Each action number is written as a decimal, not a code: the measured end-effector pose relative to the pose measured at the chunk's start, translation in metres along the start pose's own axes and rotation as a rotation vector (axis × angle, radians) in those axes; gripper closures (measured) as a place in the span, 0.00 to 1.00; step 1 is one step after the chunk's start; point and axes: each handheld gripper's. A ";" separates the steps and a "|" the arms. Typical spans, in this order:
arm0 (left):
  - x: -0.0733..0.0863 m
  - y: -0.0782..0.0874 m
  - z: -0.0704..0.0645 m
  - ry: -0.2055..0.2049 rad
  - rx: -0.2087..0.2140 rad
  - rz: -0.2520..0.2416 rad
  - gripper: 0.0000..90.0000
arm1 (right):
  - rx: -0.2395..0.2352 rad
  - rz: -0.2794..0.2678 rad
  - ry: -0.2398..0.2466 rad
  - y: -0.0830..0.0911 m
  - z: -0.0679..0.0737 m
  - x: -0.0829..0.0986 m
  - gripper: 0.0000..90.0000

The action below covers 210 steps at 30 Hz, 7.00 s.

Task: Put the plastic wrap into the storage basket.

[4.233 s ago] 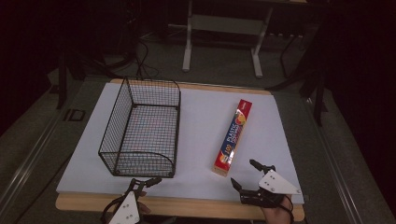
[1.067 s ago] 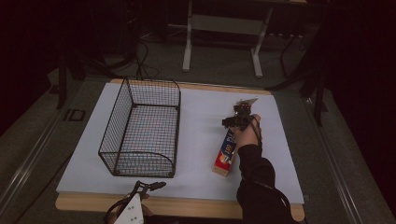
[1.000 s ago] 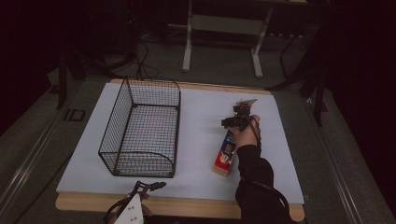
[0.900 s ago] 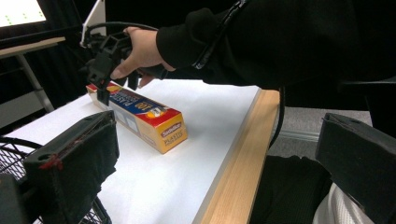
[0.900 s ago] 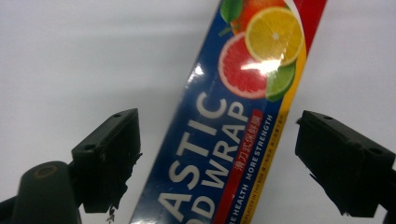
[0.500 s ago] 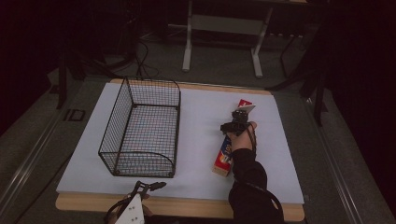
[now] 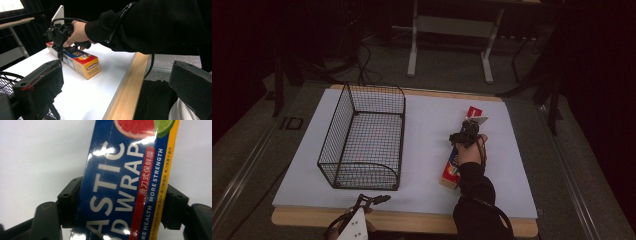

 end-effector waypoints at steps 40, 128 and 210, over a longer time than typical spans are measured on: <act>0.001 -0.001 0.001 0.001 0.005 0.005 0.00 | -0.104 -0.044 0.328 0.068 0.025 -0.019 0.43; 0.001 0.008 -0.003 0.012 0.011 0.006 0.00 | -0.400 -0.310 0.798 0.117 0.285 0.019 0.43; 0.005 -0.003 -0.004 0.005 0.030 0.052 0.00 | -0.468 -0.324 0.847 0.117 0.134 0.022 0.16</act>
Point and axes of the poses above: each handheld gripper's, and its own axes: y roughly backward along the jaws, x roughly out of its underside, z roughly to its left, and after that the axes turned 3 degrees about y, right-handed
